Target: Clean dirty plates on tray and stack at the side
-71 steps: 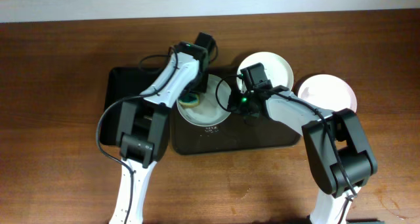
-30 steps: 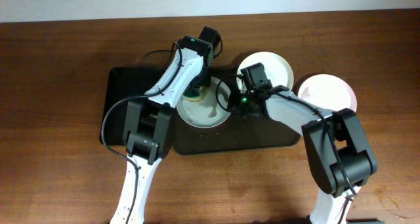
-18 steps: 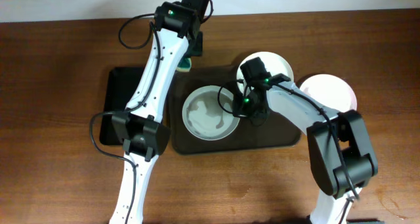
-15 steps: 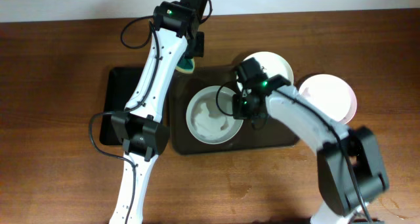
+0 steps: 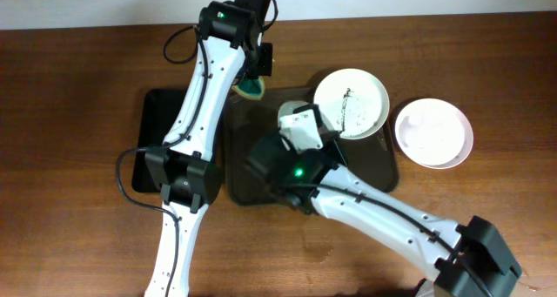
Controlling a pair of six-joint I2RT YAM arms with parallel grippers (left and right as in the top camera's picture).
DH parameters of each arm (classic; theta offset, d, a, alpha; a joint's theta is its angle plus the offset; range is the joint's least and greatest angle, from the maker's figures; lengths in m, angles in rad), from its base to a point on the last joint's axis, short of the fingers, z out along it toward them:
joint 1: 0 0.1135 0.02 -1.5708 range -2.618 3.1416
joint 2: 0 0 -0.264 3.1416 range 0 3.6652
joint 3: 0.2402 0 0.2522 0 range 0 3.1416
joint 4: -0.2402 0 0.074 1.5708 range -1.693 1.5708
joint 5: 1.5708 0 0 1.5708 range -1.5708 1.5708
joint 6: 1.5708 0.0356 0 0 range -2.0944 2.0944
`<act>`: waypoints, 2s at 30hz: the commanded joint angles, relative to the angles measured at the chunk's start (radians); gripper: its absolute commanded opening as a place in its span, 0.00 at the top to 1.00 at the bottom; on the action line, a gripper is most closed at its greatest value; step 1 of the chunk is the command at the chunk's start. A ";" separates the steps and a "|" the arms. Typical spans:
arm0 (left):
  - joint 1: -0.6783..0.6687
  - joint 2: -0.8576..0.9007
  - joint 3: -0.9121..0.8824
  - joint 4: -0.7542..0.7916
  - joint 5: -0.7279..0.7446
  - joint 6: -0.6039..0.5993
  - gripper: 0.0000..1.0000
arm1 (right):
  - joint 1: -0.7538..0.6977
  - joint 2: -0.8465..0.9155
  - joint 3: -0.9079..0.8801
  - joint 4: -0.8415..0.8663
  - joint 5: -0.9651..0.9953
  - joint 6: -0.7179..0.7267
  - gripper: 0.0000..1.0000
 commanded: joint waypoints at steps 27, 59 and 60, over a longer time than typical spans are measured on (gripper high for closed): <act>0.011 -0.004 0.002 0.002 0.011 0.017 1.00 | -1.303 0.005 0.016 0.073 -0.998 -0.078 0.96; 0.011 -0.004 0.002 0.000 0.004 0.017 1.00 | -0.723 0.369 0.106 0.060 -1.171 -0.015 0.96; 0.011 -0.004 0.002 0.001 0.004 0.017 1.00 | -0.666 0.355 0.106 0.008 -1.178 -0.017 0.96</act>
